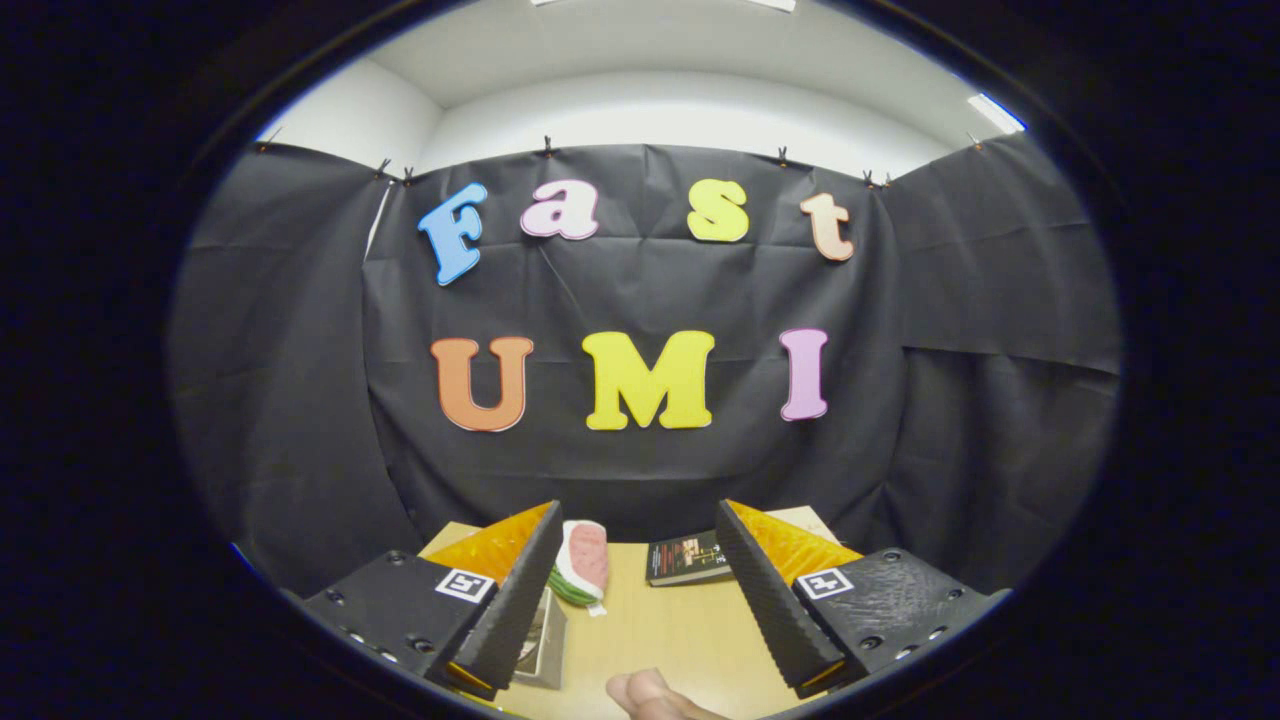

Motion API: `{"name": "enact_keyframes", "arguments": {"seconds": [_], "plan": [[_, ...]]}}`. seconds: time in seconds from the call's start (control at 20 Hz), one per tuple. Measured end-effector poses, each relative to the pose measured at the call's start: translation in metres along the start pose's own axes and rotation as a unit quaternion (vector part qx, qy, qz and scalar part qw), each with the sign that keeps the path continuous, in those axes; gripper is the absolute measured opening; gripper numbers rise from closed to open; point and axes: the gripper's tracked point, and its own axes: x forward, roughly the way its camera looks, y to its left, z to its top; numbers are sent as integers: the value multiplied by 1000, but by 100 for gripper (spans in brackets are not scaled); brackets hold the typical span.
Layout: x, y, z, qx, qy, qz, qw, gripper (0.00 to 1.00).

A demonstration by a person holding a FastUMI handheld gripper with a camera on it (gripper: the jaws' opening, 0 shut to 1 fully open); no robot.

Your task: Open the storage box then place both shoes into the box .Put the left shoe in first, then the right shoe, with the right side of both shoes facing outward in a uniform manner.

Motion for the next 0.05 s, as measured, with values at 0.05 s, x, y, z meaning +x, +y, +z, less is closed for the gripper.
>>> {"name": "enact_keyframes", "arguments": {"seconds": [0.05], "plan": [[-1, 1, -1, 2, 2, 0, 1000, 94]]}}
